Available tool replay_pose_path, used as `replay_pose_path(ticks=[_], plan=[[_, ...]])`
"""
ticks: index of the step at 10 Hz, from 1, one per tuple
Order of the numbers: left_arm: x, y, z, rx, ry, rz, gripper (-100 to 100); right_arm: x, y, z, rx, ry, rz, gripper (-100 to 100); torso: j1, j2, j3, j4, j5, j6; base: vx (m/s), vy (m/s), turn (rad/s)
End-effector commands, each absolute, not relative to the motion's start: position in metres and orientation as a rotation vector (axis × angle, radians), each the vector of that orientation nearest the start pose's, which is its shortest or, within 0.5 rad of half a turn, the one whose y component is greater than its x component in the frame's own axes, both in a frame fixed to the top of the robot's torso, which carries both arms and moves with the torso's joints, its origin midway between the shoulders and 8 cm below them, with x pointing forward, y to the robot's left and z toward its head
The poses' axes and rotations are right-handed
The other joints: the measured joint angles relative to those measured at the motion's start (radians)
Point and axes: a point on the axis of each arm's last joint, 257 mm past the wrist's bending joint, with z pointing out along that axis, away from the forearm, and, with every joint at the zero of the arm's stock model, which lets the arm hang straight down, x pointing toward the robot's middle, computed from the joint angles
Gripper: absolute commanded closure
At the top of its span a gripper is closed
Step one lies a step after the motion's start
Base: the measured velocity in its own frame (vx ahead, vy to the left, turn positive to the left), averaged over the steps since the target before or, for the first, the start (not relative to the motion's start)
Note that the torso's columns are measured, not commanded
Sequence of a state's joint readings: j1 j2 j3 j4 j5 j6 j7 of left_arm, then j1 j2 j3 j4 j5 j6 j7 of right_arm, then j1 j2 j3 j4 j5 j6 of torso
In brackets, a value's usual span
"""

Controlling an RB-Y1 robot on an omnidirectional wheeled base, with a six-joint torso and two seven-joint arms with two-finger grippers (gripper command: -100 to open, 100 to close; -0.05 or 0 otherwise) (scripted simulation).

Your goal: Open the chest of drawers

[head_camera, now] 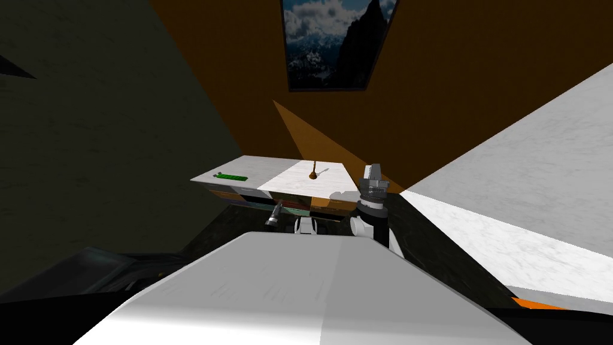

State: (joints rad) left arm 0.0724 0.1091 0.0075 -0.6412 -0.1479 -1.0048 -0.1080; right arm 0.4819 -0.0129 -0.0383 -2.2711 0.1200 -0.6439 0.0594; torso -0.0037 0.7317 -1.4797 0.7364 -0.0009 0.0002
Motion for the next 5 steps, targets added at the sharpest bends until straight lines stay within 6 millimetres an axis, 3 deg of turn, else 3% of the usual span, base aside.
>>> replay_pose_path(ticks=[1,3,5], plan=[[0.398,0.25,-0.427,-0.942,1.413,-1.053,-100,0.322,-0.264,0.05,0.422,0.603,1.178,0,-0.001,0.002,0.001,0.0,0.0,0.0,0.149,-0.145,-0.022],[0.4,0.23,-0.43,-0.978,1.401,-1.08,-100,0.322,-0.264,0.05,0.422,0.603,1.178,0,0.004,0.008,0.004,0.002,0.001,0.0,0.089,-0.094,-0.009],[0.4,0.231,-0.43,-0.974,1.401,-1.08,-100,0.322,-0.264,0.05,0.422,0.603,1.178,0,0.009,0.012,0.007,0.003,0.002,0.0,0.008,-0.016,0.0]])
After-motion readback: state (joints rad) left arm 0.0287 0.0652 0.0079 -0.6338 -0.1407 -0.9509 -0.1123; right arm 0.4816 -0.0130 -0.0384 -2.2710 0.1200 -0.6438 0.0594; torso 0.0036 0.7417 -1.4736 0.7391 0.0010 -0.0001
